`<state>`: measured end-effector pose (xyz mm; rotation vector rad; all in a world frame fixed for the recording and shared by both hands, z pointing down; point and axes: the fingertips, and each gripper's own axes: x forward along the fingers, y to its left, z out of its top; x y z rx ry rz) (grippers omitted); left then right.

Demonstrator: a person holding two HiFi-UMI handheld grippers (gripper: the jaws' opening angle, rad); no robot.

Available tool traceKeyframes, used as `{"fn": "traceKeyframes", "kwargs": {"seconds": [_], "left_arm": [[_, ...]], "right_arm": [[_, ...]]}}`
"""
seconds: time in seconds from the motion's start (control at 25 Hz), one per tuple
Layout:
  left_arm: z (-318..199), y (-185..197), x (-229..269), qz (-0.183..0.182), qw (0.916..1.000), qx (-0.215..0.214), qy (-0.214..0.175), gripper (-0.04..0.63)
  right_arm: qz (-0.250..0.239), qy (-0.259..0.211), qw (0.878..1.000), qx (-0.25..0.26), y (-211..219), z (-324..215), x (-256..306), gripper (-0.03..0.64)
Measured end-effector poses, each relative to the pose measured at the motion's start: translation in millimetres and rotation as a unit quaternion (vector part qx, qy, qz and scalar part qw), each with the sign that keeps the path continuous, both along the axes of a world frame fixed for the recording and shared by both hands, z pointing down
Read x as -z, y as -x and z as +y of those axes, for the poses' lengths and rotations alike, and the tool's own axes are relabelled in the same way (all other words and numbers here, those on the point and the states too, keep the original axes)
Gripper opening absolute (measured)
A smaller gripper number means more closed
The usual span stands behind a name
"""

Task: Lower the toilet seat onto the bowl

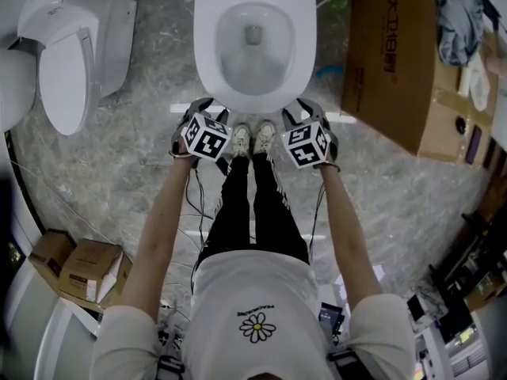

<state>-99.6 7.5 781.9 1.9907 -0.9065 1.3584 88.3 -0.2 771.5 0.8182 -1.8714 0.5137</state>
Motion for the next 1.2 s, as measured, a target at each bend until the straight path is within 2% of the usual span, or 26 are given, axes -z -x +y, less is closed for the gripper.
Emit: {"fn": "traceKeyframes", "kwargs": {"seconds": [0.48, 0.8, 1.0, 1.2], "left_arm": [[14, 0, -69, -0.001, 0.9973, 0.015, 0.071, 0.198], [17, 1, -108, -0.010, 0.9968, 0.019, 0.077, 0.198], [15, 1, -114, -0.009, 0.9972, 0.021, 0.071, 0.198], [16, 1, -118, -0.013, 0.9956, 0.035, 0.086, 0.198]], "right_arm": [[-0.009, 0.043, 0.999, -0.017, 0, 14, -67, 0.193], [-0.003, 0.053, 0.998, -0.025, 0, 16, -104, 0.192], [-0.007, 0.055, 0.998, -0.027, 0, 15, -112, 0.192], [-0.005, 0.057, 0.998, -0.029, 0, 14, -114, 0.192]]}}
